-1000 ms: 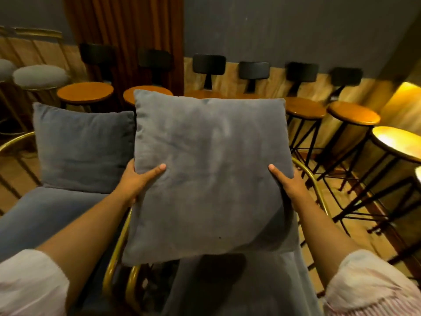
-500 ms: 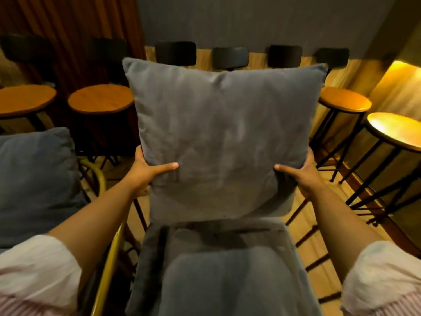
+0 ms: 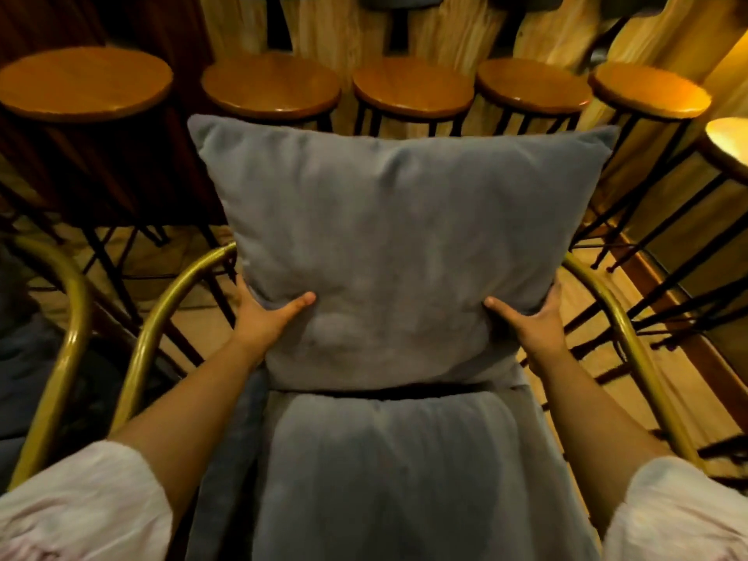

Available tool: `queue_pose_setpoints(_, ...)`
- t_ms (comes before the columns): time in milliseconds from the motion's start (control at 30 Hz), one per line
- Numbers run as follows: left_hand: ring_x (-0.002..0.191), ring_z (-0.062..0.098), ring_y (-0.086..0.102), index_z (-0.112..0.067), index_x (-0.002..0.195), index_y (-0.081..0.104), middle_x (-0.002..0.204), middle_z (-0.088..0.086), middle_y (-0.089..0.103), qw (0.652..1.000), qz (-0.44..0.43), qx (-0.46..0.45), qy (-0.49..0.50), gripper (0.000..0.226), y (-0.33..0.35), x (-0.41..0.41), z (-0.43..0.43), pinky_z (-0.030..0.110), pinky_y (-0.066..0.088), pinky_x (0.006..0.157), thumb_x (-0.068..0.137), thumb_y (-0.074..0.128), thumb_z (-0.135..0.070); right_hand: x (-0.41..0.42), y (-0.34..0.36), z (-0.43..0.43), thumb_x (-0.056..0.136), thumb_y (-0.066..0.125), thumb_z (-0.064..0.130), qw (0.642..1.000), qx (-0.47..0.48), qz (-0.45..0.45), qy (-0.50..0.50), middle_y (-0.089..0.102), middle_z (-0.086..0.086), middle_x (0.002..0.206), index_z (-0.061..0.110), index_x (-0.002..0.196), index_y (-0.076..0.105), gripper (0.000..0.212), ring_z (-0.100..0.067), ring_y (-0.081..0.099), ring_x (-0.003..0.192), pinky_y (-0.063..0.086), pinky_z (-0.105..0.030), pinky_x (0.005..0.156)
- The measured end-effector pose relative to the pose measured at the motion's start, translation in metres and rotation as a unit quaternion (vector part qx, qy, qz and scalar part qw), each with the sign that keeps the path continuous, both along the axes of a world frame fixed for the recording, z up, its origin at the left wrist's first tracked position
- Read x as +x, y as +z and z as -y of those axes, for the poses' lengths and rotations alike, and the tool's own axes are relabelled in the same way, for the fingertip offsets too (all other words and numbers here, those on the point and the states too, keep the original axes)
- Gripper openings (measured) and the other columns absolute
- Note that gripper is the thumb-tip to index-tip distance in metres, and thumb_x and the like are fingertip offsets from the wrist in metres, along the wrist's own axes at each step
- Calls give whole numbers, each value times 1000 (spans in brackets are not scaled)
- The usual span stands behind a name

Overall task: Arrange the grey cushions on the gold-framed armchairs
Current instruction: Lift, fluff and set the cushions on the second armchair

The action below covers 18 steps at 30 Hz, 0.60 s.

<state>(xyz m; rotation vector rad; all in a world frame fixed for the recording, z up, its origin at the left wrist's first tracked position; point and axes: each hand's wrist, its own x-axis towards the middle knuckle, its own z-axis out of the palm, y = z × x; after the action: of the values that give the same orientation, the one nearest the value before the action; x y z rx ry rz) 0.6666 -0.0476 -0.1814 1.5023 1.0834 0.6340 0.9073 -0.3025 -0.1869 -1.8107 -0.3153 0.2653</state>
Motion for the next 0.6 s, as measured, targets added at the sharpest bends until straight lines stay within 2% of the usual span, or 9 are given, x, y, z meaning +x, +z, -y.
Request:
queue_pose_setpoints(100,142,28,32,-19,150,10,157,6,28,1000,-24,-3,2,92,-9,2,14,36,30,113,81,69,-31,-9,-17,12,70,81,29,999,-15,-21,-35,42,-1,145,24,142,30,89,-21,44,128,40,-33,102)
queue_pose_setpoints(233,138,26,38,-16,147,21,153,6,35,999,-10,32,15,75,2,12,12,22,32,97,86,62,-34,0,-16,18,72,78,39,998,-24,-5,-63,46,-1,142,25,139,33,83,-22,47,126,42,-41,106)
queue_pose_setpoints(333,138,30,37,-16,148,17,154,8,33,999,-25,20,7,77,-4,14,11,31,35,103,87,60,-38,3,-23,17,74,76,40,997,-37,-26,-64,43,-3,146,23,143,30,84,-26,43,132,39,-38,106)
queue_pose_setpoints(433,143,33,28,-15,151,4,159,9,20,997,-76,-33,-8,89,-22,9,14,41,28,113,86,59,-42,0,-36,15,78,72,37,996,-68,-43,-32,38,-6,151,19,147,25,85,-27,39,136,35,-34,108)
queue_pose_setpoints(533,144,33,25,-14,152,1,160,8,15,992,-98,-73,-20,91,-27,4,22,42,27,114,87,57,-43,-2,-37,14,80,70,39,995,-84,-42,-18,34,-8,153,16,149,21,87,-30,35,139,32,-40,113)
queue_pose_setpoints(600,143,32,29,-15,152,7,159,8,20,993,-82,-75,-43,92,-22,-5,33,42,31,115,83,64,-39,-10,-31,17,83,67,38,994,-105,-36,-11,34,-10,153,15,149,20,85,-31,35,139,32,-40,113)
